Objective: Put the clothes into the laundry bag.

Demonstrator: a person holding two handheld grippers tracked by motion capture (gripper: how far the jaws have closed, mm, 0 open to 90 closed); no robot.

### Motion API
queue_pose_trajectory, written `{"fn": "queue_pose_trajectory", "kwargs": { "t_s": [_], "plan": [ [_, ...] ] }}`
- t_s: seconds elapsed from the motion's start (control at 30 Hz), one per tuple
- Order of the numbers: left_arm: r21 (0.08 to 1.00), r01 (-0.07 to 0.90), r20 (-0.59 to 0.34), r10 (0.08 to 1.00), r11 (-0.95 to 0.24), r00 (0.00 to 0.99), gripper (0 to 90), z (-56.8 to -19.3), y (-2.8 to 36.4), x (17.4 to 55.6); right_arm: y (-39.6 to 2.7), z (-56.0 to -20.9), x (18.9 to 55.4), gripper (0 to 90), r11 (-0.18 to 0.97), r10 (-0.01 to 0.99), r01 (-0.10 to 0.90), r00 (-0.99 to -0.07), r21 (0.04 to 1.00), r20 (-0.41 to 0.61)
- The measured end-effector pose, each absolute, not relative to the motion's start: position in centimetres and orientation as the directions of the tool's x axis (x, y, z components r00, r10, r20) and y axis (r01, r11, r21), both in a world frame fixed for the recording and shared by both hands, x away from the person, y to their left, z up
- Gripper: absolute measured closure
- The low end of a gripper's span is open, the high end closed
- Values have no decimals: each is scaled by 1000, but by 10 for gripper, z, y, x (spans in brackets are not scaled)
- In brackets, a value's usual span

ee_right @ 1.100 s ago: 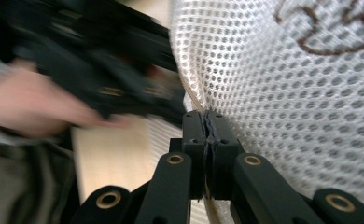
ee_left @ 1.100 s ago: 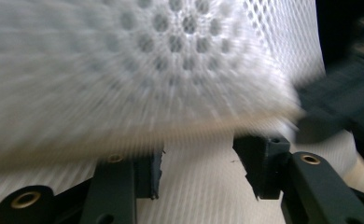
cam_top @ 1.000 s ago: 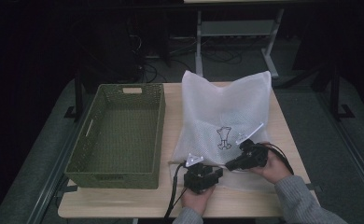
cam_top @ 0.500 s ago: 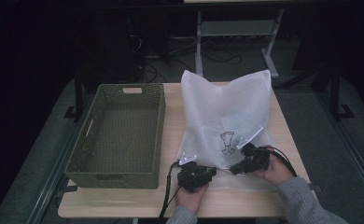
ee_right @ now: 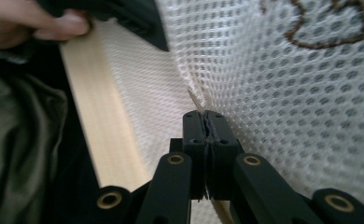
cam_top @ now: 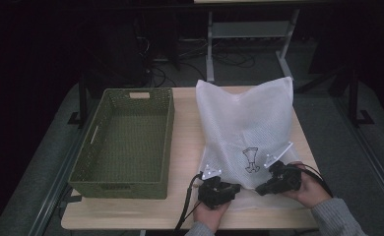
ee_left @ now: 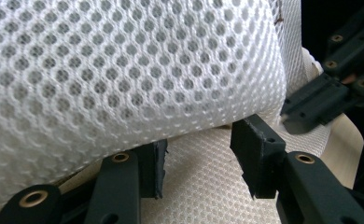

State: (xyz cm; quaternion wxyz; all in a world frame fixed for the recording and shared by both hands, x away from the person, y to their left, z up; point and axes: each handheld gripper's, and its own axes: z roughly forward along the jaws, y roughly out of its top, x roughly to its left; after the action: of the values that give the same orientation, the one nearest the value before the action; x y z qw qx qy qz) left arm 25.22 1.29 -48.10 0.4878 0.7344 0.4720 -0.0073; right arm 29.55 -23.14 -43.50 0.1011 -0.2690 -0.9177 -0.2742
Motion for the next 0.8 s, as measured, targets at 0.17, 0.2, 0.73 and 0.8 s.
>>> {"fn": "queue_pose_trajectory", "kwargs": {
  "t_s": [0.17,0.2,0.73,0.8],
  "plan": [
    [716,696,-477,696,-47,537,522,-476,25,258,-227,-431,311,832,652,485,558,-827,512,284],
    [719,694,-477,697,-40,535,517,-475,27,259,-225,-430,315,828,638,489,560,-825,529,283],
    [673,739,-543,652,-38,529,550,-484,16,267,-224,-421,320,684,563,484,558,-820,610,304],
    [673,739,-548,645,-38,532,550,-486,9,269,-226,-418,315,668,568,467,544,-831,618,302]
  ]
}}
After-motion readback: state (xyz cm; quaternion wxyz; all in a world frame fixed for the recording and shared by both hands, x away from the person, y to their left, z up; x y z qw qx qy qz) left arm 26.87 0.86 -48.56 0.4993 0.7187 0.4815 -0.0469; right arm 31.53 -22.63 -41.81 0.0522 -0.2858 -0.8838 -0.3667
